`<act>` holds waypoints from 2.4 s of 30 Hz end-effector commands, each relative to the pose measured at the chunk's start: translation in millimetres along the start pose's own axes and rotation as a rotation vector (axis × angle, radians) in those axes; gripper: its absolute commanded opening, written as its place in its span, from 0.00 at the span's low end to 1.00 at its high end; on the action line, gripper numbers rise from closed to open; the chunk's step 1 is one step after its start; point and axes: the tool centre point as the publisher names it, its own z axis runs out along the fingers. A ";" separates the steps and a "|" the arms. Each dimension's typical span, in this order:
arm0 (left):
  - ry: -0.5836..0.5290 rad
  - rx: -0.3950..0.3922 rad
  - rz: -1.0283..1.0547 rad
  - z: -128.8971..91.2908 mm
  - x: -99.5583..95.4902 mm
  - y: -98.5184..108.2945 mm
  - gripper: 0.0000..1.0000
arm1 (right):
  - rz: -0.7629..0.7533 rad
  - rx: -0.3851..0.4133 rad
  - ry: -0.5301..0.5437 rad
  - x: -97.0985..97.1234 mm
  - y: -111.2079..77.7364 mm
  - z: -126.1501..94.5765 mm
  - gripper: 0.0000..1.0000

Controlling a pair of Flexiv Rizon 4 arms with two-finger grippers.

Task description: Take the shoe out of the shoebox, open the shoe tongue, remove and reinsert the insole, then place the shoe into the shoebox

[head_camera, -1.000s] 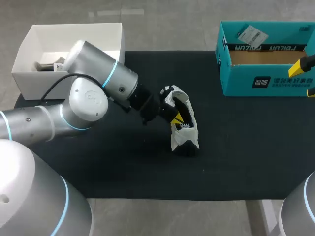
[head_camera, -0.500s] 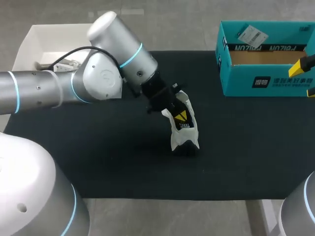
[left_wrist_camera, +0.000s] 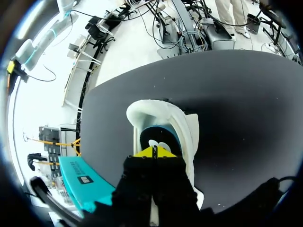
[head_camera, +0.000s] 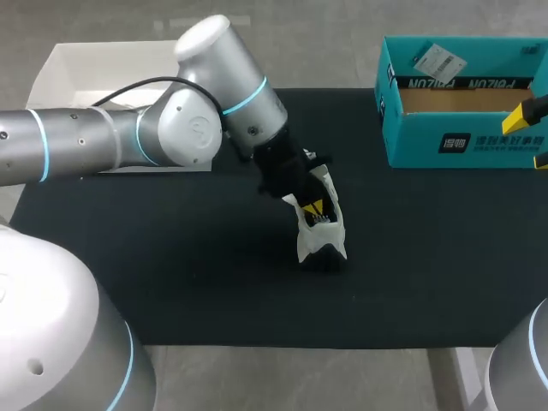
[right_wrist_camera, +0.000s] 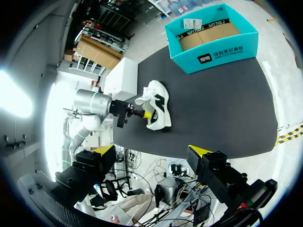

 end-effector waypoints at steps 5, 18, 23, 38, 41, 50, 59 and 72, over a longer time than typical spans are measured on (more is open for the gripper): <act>0.081 -0.065 -0.015 14.7 -2.8 -11.9 0.00 | 0.001 0.004 -0.001 0.0 2.2 0.7 1.00; 0.196 -0.124 -0.089 49.6 12.0 -9.0 0.00 | 0.001 0.004 -0.001 0.0 2.2 0.7 1.00; 0.237 -0.130 -0.121 59.2 14.5 -4.6 0.00 | 0.001 0.004 -0.001 0.0 2.2 0.7 1.00; 0.303 -0.146 -0.195 28.2 2.1 -15.9 0.00 | 0.001 0.004 -0.001 0.0 2.2 0.7 1.00; 0.313 -0.117 -0.207 36.8 5.0 -16.7 0.00 | 0.001 0.004 -0.001 0.0 2.2 0.7 1.00; 0.372 -0.066 -0.258 67.0 15.5 -10.2 0.00 | 0.001 0.004 -0.001 0.0 2.2 0.7 1.00; 0.382 -0.095 -0.245 61.7 15.1 -2.8 0.00 | 0.001 0.004 -0.001 0.0 2.2 0.7 1.00; 0.372 -0.179 -0.243 39.0 15.9 9.7 0.00 | 0.001 0.004 -0.001 0.0 2.2 0.7 1.00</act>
